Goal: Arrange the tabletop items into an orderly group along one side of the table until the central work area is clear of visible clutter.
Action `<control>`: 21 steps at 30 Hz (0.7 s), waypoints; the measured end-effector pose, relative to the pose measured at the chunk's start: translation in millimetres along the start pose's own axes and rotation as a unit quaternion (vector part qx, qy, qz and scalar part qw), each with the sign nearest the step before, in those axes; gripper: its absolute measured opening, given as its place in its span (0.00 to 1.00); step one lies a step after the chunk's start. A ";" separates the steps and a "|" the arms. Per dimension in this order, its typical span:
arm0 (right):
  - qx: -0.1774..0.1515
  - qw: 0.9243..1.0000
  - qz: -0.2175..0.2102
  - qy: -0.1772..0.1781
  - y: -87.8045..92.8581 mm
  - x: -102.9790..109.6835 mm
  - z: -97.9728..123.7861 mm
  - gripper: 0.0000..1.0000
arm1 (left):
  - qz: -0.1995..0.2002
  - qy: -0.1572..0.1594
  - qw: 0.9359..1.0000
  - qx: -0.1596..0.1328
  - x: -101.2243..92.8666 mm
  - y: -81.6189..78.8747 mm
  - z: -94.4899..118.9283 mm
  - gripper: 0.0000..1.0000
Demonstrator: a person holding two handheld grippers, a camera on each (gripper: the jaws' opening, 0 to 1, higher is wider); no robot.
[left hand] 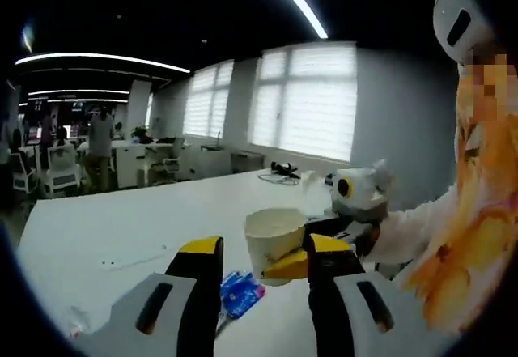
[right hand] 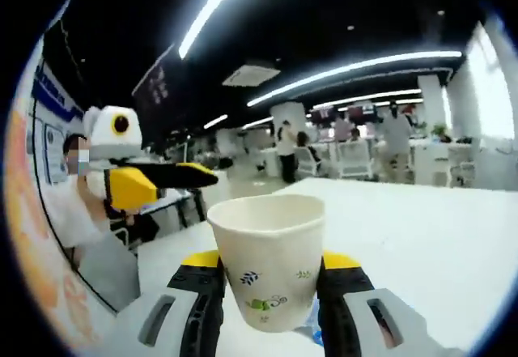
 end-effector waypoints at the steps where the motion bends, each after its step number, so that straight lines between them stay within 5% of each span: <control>1: 0.001 1.000 0.014 0.000 -0.1 1.9 -1.4 0.44 | 0.006 0.006 1.000 0.005 -3.7 -1.3 -5.4 0.43; 5: -0.009 0.998 0.054 0.015 -5.0 4.3 -5.0 0.44 | 0.001 0.011 0.999 0.052 -15.1 2.7 -25.0 0.43; 9: -0.015 0.997 0.064 0.027 -7.8 1.0 -4.5 0.44 | -0.025 0.003 0.995 0.094 -16.4 12.3 -39.6 0.31; 16: 0.001 0.996 0.081 0.026 1.2 4.8 -2.0 0.44 | -0.029 -0.004 0.994 0.109 -15.7 15.6 -41.9 0.03; 21: 0.012 0.996 0.087 0.013 7.3 12.2 -4.8 0.45 | -0.050 0.005 0.990 0.135 -18.0 21.6 -37.0 0.00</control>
Point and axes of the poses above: the point that each gripper's makers call its tool centre point, and the gripper's own axes: z roughly backward along the fingers, x roughly to its left, y roughly out of its underside, the point moved 4 cm from there along z, roughly backward along the fingers, and after that the axes turned 1 degree about y, right-handed, at the moved point
